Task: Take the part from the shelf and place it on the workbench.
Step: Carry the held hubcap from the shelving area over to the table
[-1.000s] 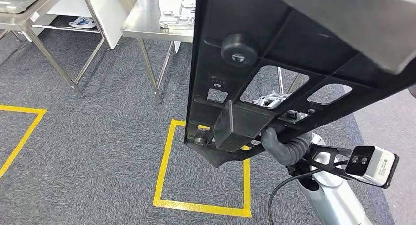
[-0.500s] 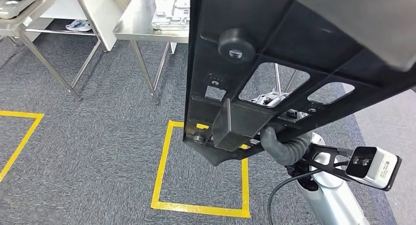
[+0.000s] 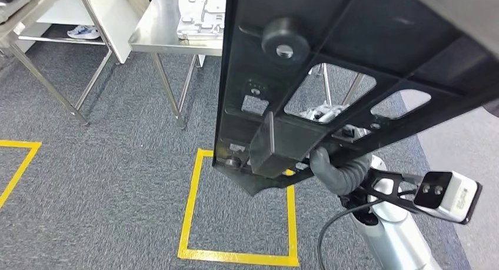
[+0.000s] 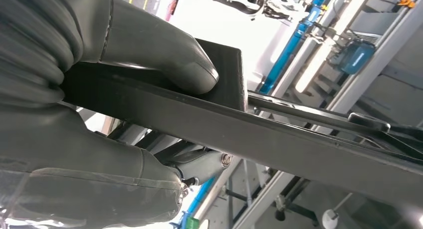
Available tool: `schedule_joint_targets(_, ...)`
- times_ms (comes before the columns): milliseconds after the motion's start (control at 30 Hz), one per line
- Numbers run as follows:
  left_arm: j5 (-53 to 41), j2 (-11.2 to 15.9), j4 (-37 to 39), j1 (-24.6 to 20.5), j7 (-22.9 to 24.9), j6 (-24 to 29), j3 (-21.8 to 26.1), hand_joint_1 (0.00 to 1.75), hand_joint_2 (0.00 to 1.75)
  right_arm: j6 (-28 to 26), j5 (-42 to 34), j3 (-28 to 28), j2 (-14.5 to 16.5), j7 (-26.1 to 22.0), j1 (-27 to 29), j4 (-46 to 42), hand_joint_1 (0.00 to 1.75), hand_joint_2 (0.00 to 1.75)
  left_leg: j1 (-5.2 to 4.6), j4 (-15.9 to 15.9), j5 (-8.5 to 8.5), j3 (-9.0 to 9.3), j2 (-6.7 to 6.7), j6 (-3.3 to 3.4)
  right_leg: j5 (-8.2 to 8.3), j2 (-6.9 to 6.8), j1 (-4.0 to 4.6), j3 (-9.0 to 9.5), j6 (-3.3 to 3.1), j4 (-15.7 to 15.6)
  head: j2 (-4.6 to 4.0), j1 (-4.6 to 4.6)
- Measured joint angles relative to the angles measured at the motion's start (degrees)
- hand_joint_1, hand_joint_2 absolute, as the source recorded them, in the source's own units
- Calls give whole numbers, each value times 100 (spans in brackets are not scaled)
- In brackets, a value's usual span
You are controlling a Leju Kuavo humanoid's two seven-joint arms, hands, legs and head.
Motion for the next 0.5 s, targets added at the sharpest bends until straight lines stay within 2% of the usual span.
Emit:
schedule_joint_targets(67, -21, 1, 0, -3, -8, -1, 0, 0, 175, -31, 3, 0, 1, 3, -9, -7, 175, 175, 10, -20, -32, 72, 2, 47, -251, -18, -15, -288, 45, 560, -1, 16)
schedule_joint_targets(133, -42, 2, 0, -1, -12, -2, 0, 0, 175, -63, 22, 1, 1, 3, 13, -12, 175, 175, 7, -19, -87, 119, 2, 62, -517, -20, -28, -760, 76, 1292, 0, 18)
schedule_joint_targets(167, -52, 1, 0, 5, -14, -3, 0, 0, 175, -73, 39, 2, 1, 2, 33, -13, 175, 175, 5, -18, -120, 155, 1, 58, -524, -21, -35, -926, 84, 1479, 1, 18)
schedule_joint_targets(200, -62, 1, 0, 12, -15, -4, 0, 0, 175, -78, 59, 4, 1, 1, 51, -13, 175, 175, 5, -17, -158, 204, -1, 49, -405, -23, -40, -984, 83, 1448, 1, 20)
schedule_joint_targets(233, -70, 0, 0, 18, -15, -4, 0, 0, 175, -81, 75, 5, 1, -1, 62, -13, 175, 175, 5, -17, -201, 267, -2, 37, -166, -29, -42, -925, 71, 1180, 1, 20)
schedule_joint_targets(267, -78, -1, 0, 22, -17, -4, 0, 0, 175, -85, 89, 7, 1, -4, 68, -13, 175, 175, 5, -19, -250, 330, -3, 22, 131, -45, -39, -794, 42, 762, 0, 21)
schedule_joint_targets(300, -80, -3, 0, 21, -19, -4, 0, 0, 175, -89, 97, 8, 1, -9, 71, -13, 175, 175, 4, -23, -295, 389, -1, 2, 329, -66, -21, -669, 12, 391, -1, 13)
schedule_joint_targets(333, -80, -5, 0, 13, -20, -6, 0, 0, 175, -93, 102, 11, 4, -14, 69, -14, 175, 175, 4, -27, -335, 423, 3, -27, 439, -84, 3, -571, -25, 89, -1, 8)
schedule_joint_targets(367, -80, -7, 0, 5, -22, -8, 0, 0, 175, -96, 108, 16, 13, -19, 69, -17, 175, 175, 4, -45, -367, 439, 11, -61, 471, -98, 28, -522, -61, -76, -1, 3)
schedule_joint_targets(400, -80, -8, 0, -1, -22, -9, 0, 0, 175, -98, 115, 22, 22, -21, 68, -21, 175, 175, 3, -42, -370, 459, 19, -101, 421, -98, 48, -508, -93, -117, -1, -4)
schedule_joint_targets(467, -81, -5, -1, -8, -23, -10, 0, 0, 175, -102, 130, 29, 49, -21, 65, -33, 175, 175, 2, -3, -386, 502, 29, -170, 414, -81, 37, -425, -166, -189, -1, -2)
schedule_joint_targets(500, -82, -4, -1, -12, -23, -12, 0, 0, 175, -103, 136, 30, 63, -22, 55, -38, 175, 175, 5, 122, -414, 483, 27, -194, 392, -75, 23, -364, -200, -213, -1, -10)
